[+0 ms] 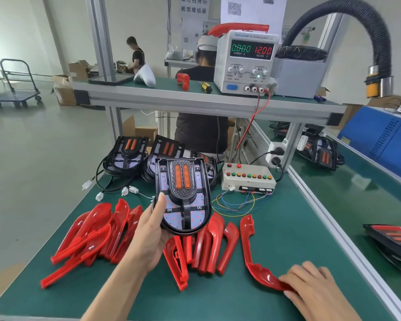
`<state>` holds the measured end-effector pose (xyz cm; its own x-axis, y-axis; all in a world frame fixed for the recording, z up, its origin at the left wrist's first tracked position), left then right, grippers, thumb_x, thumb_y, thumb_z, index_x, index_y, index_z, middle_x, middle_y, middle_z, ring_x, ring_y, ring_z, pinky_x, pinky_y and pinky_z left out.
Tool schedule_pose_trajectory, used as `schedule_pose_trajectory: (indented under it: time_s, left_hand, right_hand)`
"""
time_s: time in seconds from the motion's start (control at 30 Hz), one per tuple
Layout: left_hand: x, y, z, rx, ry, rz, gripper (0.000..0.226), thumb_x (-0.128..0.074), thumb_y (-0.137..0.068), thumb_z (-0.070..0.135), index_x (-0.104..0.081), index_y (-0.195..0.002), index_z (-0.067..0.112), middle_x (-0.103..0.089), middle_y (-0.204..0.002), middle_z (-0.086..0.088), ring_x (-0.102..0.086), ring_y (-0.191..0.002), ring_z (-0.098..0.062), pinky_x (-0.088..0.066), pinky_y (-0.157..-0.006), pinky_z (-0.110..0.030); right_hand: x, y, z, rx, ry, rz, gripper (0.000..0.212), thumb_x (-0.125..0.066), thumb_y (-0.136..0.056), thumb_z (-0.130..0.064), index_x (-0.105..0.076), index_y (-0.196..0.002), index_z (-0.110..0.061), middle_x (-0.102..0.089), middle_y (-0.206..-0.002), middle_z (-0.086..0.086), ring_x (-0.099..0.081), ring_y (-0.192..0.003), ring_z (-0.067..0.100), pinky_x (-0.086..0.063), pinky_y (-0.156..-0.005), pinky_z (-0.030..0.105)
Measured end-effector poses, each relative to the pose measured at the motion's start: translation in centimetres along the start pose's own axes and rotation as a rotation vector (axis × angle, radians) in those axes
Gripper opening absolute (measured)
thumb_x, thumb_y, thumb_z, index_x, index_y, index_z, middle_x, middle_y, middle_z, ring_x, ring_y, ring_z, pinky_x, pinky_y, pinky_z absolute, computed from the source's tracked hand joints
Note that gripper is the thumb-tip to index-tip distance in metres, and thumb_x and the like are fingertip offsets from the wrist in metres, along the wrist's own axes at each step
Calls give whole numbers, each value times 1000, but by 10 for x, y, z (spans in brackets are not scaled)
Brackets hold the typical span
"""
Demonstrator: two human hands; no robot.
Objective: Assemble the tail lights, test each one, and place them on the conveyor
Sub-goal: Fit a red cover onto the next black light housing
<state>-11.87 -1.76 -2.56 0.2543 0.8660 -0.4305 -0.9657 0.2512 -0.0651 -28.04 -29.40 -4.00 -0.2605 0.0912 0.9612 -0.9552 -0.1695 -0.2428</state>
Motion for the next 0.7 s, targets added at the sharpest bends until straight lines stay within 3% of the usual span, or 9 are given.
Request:
schedule_pose_trajectory:
  time_s: [0.03,0.07,0.13,0.2,0.3,0.43,0.53,0.6,0.7]
  left_hand:
    - [-1,1,0,5,-10,-3,58,-60,-88,62,-70,-126,20,-69,-129,-12,-66,-121,-30,-60,-90,-40]
    - [-2,1,0,10,-19,-7,58,-59,-88,62,-71,-126,21,-69,-129,-12,-66,-120,-30,-60,-89,-39]
    - [-4,2,0,13,-37,-15,56,-57,-89,62,-71,-126,22,-70,-129,-10,-66,-120,-29,-60,-89,-38]
    - [-7,3,-1,15,-49,-22,55,-56,-90,62,-71,-126,24,-70,-129,-10,-67,-120,-28,-60,-90,-39]
    - [-9,4,-2,20,-51,-21,53,-55,-90,61,-72,-124,24,-71,-127,-10,-68,-118,-28,-61,-87,-38]
    - [-10,6,-5,23,-66,-20,46,-47,-98,54,-72,-124,25,-71,-127,-9,-68,-118,-27,-61,-85,-35]
    - [-7,5,-5,32,-85,-16,48,-47,-98,56,-71,-125,24,-71,-127,-9,-68,-118,-28,-61,-87,-38]
    - [-6,4,-4,35,-106,-17,48,-47,-97,57,-71,-124,25,-72,-126,-8,-68,-117,-27,-61,-88,-40]
    - [-2,2,-2,45,-113,-15,51,-47,-96,60,-73,-122,25,-73,-123,-10,-69,-116,-28,-60,-90,-42]
  right_hand:
    - [-1,1,1,51,-45,53,58,-31,-105,-54,-77,-77,-33,-63,-73,-17,-42,-81,4,-36,-66,24]
    - [3,0,0,62,-115,73,60,-24,-108,-49,-77,-83,-33,-62,-78,-18,-42,-81,2,-38,-67,24]
    - [14,-2,0,72,-312,61,28,-43,-107,-34,-69,-100,-40,-52,-92,-19,-47,-74,1,-45,-63,20]
    - [23,-9,0,66,-543,42,24,-53,-104,-26,-61,-104,-49,-45,-99,-18,-48,-68,6,-47,-64,21]
    - [54,-42,-2,-26,-879,153,18,-47,-103,-32,-65,-102,-37,-48,-76,-14,-43,-61,8,-38,-59,17]
    - [63,-87,-14,-198,-1363,199,29,-47,-100,-42,-60,-85,-21,-38,-55,-3,-28,-48,14,-30,-48,24]
    - [69,-111,-32,-166,-1440,137,6,-62,-99,-31,-65,-97,-26,-53,-70,-8,-31,-50,13,-32,-46,22]
    - [70,-120,-35,-125,-1398,63,12,-66,-99,-20,-66,-100,-32,-61,-80,-11,-36,-52,13,-37,-48,23]
    - [79,-129,-37,25,-1243,-98,14,-71,-96,-21,-72,-101,-34,-66,-79,-11,-51,-56,10,-47,-56,23]
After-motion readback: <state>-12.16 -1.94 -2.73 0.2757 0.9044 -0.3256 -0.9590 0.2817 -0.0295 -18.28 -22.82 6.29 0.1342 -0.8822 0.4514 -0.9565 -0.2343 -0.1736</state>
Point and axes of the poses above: each hand's wrist, its own y-axis away from the middle knuckle, its own x-axis out of the back of the hand, z = x × y, the point moved 9 cm from there along -y, towards the middle knuckle
